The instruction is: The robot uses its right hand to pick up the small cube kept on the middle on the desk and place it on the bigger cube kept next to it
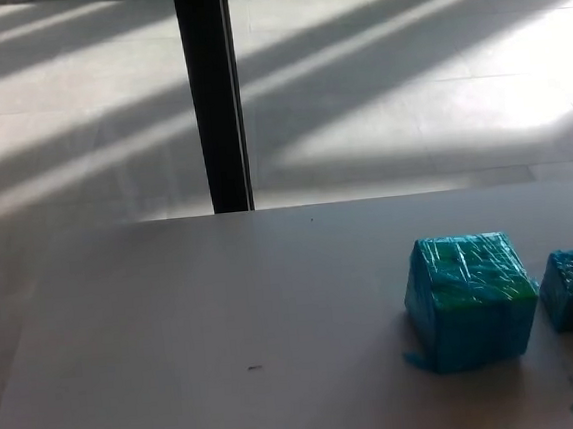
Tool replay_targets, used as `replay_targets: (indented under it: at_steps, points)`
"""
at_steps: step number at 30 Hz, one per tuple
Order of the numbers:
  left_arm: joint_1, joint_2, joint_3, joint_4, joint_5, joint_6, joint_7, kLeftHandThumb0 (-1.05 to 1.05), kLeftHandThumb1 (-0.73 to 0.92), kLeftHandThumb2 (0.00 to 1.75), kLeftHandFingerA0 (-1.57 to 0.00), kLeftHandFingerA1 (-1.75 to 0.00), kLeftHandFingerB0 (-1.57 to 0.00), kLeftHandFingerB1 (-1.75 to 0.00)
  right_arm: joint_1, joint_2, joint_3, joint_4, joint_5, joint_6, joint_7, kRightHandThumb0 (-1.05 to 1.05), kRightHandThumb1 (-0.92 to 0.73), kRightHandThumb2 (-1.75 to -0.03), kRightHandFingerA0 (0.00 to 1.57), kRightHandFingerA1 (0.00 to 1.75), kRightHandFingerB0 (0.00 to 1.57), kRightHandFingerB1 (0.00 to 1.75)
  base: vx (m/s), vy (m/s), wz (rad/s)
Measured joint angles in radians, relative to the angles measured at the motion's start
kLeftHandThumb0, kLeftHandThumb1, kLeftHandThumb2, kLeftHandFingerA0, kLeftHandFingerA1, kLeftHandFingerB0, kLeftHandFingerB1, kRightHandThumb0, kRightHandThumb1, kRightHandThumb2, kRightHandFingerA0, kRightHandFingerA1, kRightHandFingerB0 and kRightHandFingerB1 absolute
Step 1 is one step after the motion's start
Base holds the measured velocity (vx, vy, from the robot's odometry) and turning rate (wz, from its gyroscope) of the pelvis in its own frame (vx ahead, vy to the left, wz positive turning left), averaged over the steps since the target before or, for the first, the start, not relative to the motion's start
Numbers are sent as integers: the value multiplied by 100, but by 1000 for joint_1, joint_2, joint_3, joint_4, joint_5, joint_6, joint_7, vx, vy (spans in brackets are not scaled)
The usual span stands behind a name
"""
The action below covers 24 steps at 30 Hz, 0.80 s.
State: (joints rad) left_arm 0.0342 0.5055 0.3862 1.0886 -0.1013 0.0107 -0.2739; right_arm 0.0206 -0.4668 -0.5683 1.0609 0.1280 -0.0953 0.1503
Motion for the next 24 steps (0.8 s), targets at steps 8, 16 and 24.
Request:
replay_targets:
  at_steps: [8,16,24]
  points:
    - [-19,10,31,46,-31,4,-58,-73,69,61,-43,-56,-44,-41,-58,-51,-157,9,104,-4,19,-64,-73,-62,45,107,20,60,0,0,0]
    - [-18,10,32,51,-41,3,-82,-73,70,61,-42,-54,-41,-39,-148,-103,-252,-199,197,22,20,-74,-76,-62,27,91,17,55,0,0,0]
    - [-17,10,38,53,-46,3,-91,-70,69,61,-42,-54,-43,-39,-235,-129,-226,-466,237,87,13,-83,-73,-62,32,68,28,52,0,0,0]
